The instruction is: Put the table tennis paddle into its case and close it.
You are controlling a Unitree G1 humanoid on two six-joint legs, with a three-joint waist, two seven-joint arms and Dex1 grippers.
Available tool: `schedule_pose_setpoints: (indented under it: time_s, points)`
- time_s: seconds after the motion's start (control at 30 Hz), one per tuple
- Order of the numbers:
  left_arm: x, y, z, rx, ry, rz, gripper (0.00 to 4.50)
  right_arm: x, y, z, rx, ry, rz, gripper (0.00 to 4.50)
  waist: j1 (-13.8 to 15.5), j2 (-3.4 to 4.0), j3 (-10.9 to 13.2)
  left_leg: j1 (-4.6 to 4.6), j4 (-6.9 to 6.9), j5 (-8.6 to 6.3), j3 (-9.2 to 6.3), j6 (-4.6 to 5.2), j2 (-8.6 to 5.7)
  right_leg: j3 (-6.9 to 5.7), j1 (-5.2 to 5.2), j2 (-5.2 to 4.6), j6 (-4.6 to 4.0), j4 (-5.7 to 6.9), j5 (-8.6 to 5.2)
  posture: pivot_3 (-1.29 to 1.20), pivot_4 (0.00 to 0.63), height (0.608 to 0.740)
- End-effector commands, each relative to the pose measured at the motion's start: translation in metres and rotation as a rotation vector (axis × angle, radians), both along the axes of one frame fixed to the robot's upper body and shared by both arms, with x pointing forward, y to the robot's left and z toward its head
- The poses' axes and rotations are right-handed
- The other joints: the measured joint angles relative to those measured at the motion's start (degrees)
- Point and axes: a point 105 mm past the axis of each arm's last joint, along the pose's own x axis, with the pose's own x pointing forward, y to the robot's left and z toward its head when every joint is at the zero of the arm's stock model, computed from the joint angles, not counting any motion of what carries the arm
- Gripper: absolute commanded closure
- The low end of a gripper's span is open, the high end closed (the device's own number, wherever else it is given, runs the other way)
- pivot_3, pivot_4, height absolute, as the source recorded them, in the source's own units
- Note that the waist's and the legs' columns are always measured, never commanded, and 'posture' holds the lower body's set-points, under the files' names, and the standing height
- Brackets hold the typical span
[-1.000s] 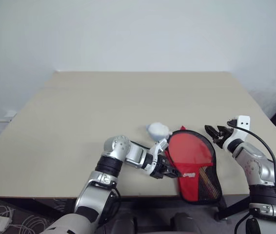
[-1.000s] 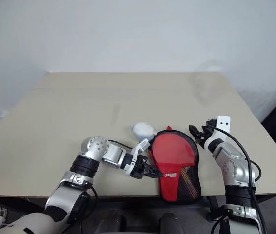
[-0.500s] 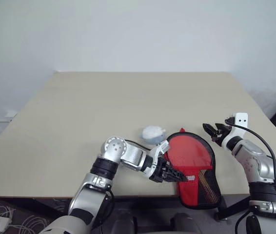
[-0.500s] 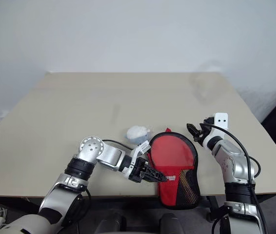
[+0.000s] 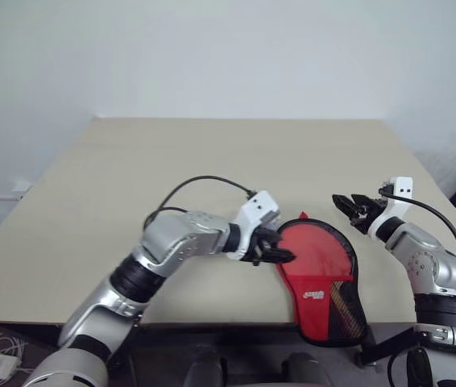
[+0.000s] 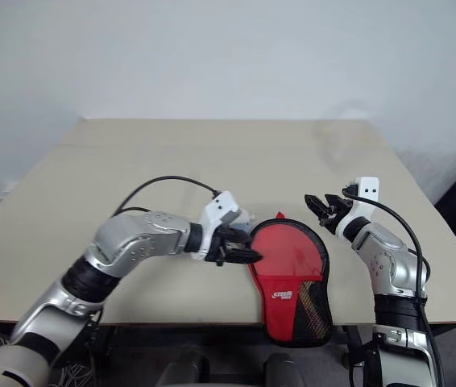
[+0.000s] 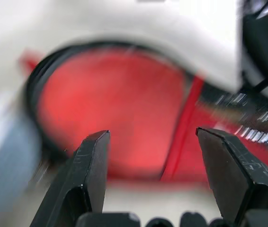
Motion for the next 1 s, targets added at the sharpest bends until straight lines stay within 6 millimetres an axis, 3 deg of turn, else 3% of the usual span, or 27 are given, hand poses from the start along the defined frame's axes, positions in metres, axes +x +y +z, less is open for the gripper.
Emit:
schedule_pose_setpoints:
  time_s: [0.03,0.1,0.27,0.37,0.43,0.53,0.73,0.97,1.0]
  points:
    - [0.000,-0.018,-0.006,-0.036,-0.020,-0.018,1.45,0.007,0.003,0.028,-0.015,-0.083,0.036,1.10,-0.1,0.03,0.0,0.00,-0.02,0.01,0.00,0.02,0.00,0.00,-0.01,0.00,0.00,0.01,0.00,0.00,0.000,0.740]
    - [-0.001,-0.028,-0.013,-0.049,0.019,-0.028,1.45,0.012,0.004,0.032,-0.016,-0.086,0.038,1.10,-0.4,0.03,0.0,0.00,-0.01,0.07,0.00,0.11,0.00,0.03,-0.04,0.02,0.01,0.03,0.00,0.00,0.000,0.740]
    - [0.007,-0.048,-0.052,0.071,-0.003,0.021,1.45,0.016,0.018,0.038,-0.002,-0.094,0.109,1.10,-0.4,0.04,0.0,0.01,0.02,0.15,-0.03,0.25,0.00,0.03,-0.01,0.03,0.01,0.04,-0.01,0.00,0.000,0.740]
    - [-0.009,-0.062,-0.066,0.095,-0.007,-0.065,1.45,0.014,0.035,0.033,0.000,-0.073,0.191,1.10,-0.3,0.03,0.0,0.00,0.05,0.14,-0.06,0.25,-0.01,0.02,0.04,0.03,0.02,0.01,-0.01,0.00,0.000,0.740]
    - [-0.015,-0.062,-0.073,0.128,-0.015,-0.117,1.45,0.013,0.047,0.029,-0.003,-0.058,0.243,1.10,-0.4,0.03,0.0,-0.01,0.06,0.10,-0.06,0.21,-0.01,0.02,0.03,0.03,0.02,0.01,-0.01,0.00,0.000,0.740]
    - [-0.008,-0.058,-0.084,0.189,-0.093,-0.116,1.45,0.013,0.061,0.026,-0.003,-0.040,0.302,1.10,-0.4,0.03,0.0,0.00,0.06,0.00,-0.06,0.05,-0.01,0.02,0.03,0.03,0.02,0.02,-0.01,0.00,0.000,0.740]
    - [-0.014,-0.051,-0.100,0.231,-0.014,-0.108,1.45,0.017,0.095,0.023,0.006,0.004,0.432,1.10,-0.4,0.02,0.0,0.01,0.09,0.00,-0.09,0.05,-0.01,0.01,0.05,0.04,0.02,0.05,-0.01,0.00,0.000,0.740]
    - [-0.016,-0.053,-0.102,0.238,-0.015,-0.120,1.45,0.021,0.130,0.007,-0.020,0.085,0.581,1.10,-0.4,-0.07,-0.1,0.04,0.12,-0.01,-0.22,0.05,-0.01,-0.06,0.09,0.08,0.02,0.04,-0.01,0.00,0.000,0.740]
    - [-0.016,-0.054,-0.102,0.239,-0.016,-0.121,1.41,0.021,0.134,0.004,-0.031,0.091,0.603,0.74,-0.3,-0.07,-0.1,0.05,0.12,0.00,-0.22,0.05,-0.01,-0.05,0.11,0.08,0.03,0.05,-0.01,0.00,0.000,0.740]
